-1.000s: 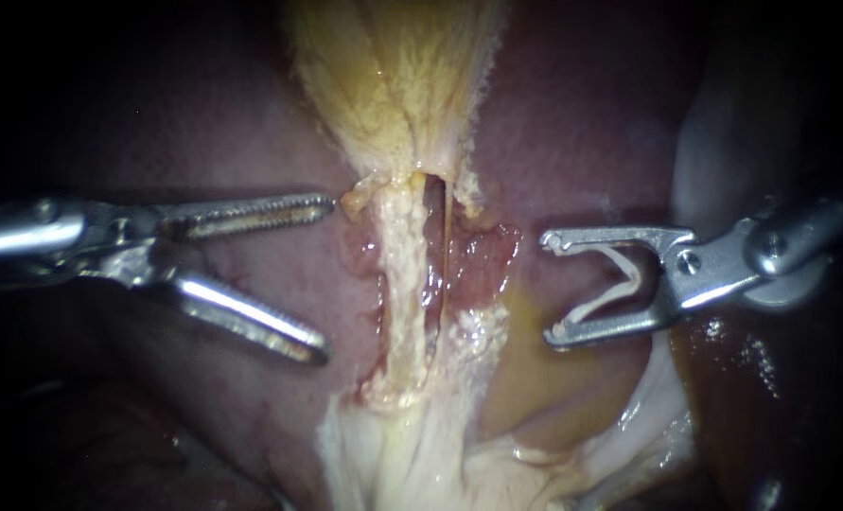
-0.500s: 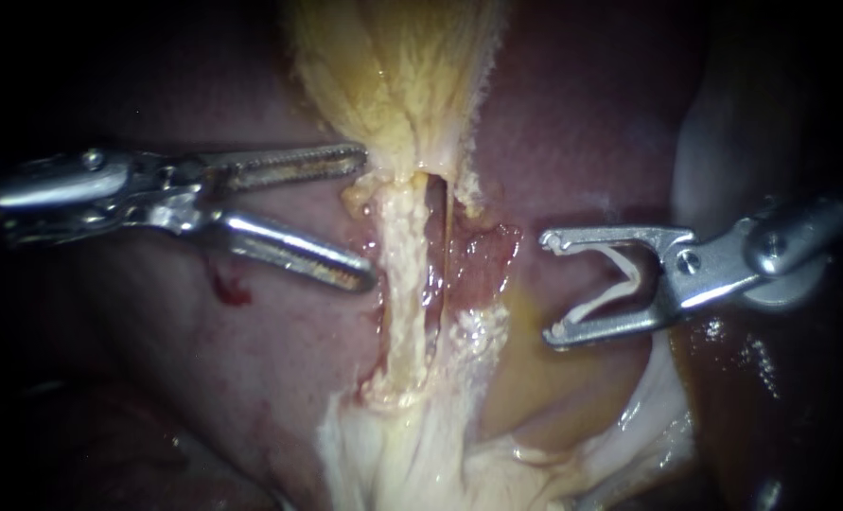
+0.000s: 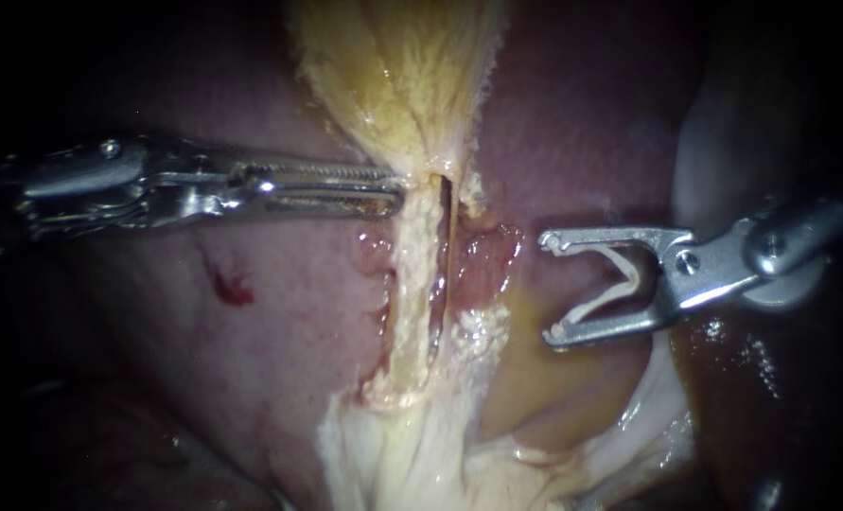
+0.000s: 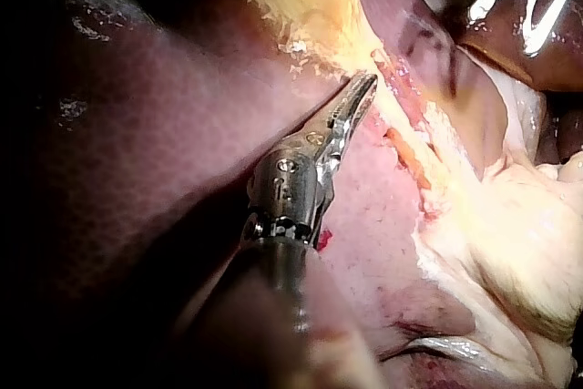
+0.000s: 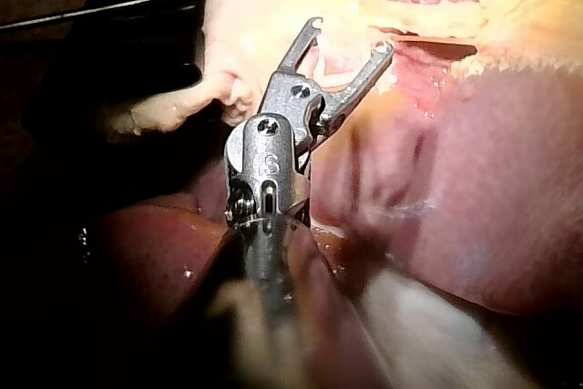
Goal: Grabbing gallbladder
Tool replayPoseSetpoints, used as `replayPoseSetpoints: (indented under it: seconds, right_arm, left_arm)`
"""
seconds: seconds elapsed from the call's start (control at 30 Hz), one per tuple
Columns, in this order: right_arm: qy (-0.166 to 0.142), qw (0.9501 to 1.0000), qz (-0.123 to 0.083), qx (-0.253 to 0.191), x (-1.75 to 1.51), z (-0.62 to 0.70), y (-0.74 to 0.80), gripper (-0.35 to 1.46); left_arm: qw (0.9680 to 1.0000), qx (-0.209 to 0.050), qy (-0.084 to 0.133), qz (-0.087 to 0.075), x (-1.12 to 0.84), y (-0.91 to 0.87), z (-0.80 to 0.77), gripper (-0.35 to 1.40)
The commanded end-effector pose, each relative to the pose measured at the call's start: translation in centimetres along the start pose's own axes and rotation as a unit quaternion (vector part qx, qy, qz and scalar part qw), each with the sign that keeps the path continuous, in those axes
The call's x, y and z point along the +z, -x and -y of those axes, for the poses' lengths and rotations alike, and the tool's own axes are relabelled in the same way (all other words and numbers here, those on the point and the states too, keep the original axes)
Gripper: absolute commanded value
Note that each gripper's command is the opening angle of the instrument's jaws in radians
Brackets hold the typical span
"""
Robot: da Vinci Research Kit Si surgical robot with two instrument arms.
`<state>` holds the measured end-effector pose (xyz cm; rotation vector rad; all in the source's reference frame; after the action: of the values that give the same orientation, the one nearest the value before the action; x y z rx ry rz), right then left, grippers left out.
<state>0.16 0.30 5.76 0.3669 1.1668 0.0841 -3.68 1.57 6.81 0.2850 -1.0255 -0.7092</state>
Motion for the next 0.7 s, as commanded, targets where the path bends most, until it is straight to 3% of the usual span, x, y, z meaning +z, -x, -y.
replayPoseSetpoints:
  seconds: [0.03, 0.2, 0.7]
  right_arm:
    - [0.000, 1.0000, 0.000, 0.000, 0.00, 0.00, 0.00, 0.49]
    - [0.000, 1.0000, 0.000, 0.000, 0.00, 0.01, -0.01, 0.49]
    - [0.000, 1.0000, 0.000, 0.000, 0.00, 0.00, 0.00, 0.49]
  left_arm:
    - [1.0000, 0.001, 0.000, -0.002, 0.00, -0.01, -0.01, -0.35]
    - [1.0000, 0.001, 0.000, -0.004, -0.04, -0.02, -0.01, -0.35]
    - [0.9997, -0.021, -0.010, -0.009, -0.41, 0.34, 0.11, -0.35]
